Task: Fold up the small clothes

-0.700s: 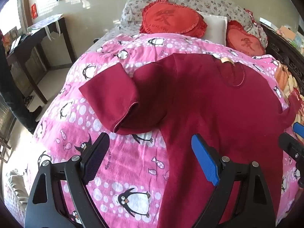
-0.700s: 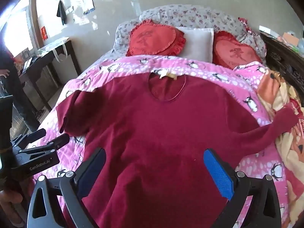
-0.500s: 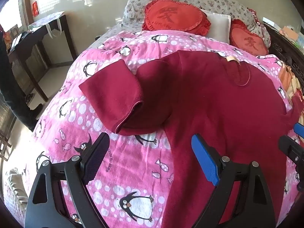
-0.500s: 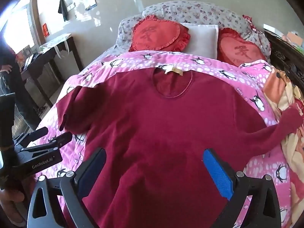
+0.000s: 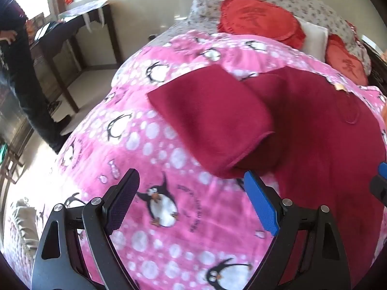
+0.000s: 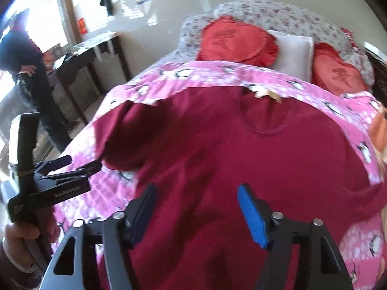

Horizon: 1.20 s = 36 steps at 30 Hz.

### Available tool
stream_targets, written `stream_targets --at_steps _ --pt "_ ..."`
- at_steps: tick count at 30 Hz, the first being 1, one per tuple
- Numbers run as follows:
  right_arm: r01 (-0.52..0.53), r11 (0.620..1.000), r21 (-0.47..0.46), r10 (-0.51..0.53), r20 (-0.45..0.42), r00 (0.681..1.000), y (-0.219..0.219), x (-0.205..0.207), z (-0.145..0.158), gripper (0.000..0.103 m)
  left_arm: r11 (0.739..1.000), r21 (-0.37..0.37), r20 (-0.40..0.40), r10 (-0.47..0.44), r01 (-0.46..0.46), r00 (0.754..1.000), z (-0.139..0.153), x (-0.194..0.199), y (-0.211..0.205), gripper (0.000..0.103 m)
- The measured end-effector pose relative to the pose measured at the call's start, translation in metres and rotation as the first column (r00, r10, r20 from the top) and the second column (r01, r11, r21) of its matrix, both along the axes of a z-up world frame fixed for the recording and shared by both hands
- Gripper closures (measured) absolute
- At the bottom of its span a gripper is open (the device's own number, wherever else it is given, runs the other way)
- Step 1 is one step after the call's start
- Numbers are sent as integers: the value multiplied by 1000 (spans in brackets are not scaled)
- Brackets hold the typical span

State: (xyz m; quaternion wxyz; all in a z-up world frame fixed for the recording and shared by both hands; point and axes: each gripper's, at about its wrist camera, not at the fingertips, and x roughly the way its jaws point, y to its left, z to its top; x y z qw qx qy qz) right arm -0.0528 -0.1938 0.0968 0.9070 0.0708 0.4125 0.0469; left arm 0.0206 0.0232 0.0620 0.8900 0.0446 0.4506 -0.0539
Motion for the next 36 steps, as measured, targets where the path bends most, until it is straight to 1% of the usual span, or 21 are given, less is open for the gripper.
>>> stream_targets --at_steps 1,2,6,9,14,16,22,26,27,29,30,31,32,33,34,36 --pt "-15 1000 24 14 46 999 8 2 6 40 1000 0 0 8 -8 1000 -1 1 3 15" --pt "-44 999 29 42 68 997 15 8 5 41 1000 0 0 13 -13 1000 -2 2 5 15" --pt "-132 985 110 127 52 991 45 34 2 41 1000 5 8 20 -20 1000 -3 1 17 15" --pt "-172 978 122 166 56 985 70 56 -1 41 999 28 10 21 -21 1000 -6 -1 23 15" --pt "-195 970 149 197 -5 980 95 83 -13 41 999 18 -1 31 -31 1000 -9 3 33 15" --pt "-192 969 156 198 -22 980 98 89 -18 41 999 14 -3 35 -35 999 -9 4 36 15" --pt "-195 963 186 205 -38 978 106 104 -26 41 998 2 -14 56 -56 998 -12 6 45 15" --pt "-191 963 188 204 -56 977 114 111 -35 41 998 -7 -22 69 -69 997 -15 7 50 15" --pt "-187 963 196 202 -57 978 114 113 -37 41 997 -9 -24 71 -71 997 -15 6 51 15" --pt "-182 953 241 202 -61 977 114 118 -41 41 997 -5 -25 74 -74 997 -16 5 52 15" --pt "-181 945 273 204 -60 977 113 121 -44 43 997 -3 -26 74 -74 997 -16 5 53 15" --pt "-181 938 297 207 -56 977 112 123 -47 57 997 -2 -27 76 -76 997 -16 5 55 15" --pt "-182 925 333 213 -58 975 112 125 -51 67 997 0 -26 79 -79 997 -16 5 57 15" --pt "-179 924 339 213 -66 975 112 127 -54 83 997 1 -25 81 -81 996 -16 4 58 15" --pt "-175 926 336 209 -68 976 112 128 -53 94 997 4 -23 83 -83 996 -15 4 60 15" --pt "-182 926 330 203 -30 979 107 124 -38 97 996 7 -15 89 -89 996 -13 4 63 15"
